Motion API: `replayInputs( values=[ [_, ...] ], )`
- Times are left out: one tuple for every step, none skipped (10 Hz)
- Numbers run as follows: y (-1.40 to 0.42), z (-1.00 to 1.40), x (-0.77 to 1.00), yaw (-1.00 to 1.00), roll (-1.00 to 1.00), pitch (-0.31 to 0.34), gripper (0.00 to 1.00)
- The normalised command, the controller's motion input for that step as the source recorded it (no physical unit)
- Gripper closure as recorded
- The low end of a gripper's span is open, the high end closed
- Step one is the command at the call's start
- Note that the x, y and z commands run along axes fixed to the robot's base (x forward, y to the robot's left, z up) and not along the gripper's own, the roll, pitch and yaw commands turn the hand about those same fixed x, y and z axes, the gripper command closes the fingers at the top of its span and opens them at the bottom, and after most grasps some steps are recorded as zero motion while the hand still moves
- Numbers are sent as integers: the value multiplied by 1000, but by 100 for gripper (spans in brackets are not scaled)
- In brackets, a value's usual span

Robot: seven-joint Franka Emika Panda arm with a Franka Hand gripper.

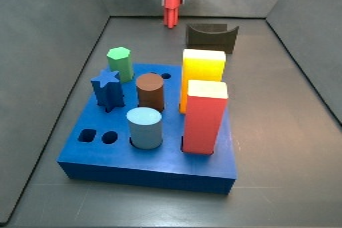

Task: Pick up the 3 prong object. Move up. Move to above the board. Insert the 3 prong object.
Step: Move up.

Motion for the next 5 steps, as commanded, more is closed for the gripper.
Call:
replayInputs(
  values=[
    [4, 870, 49, 8, 8, -23, 100],
    [0, 728, 18, 7, 7, 9, 100],
    [1, 575, 7, 5, 15, 24, 100],
    [2, 349, -2, 1, 28, 42, 100],
    [2, 231, -5, 1, 33, 51, 100]
  ],
)
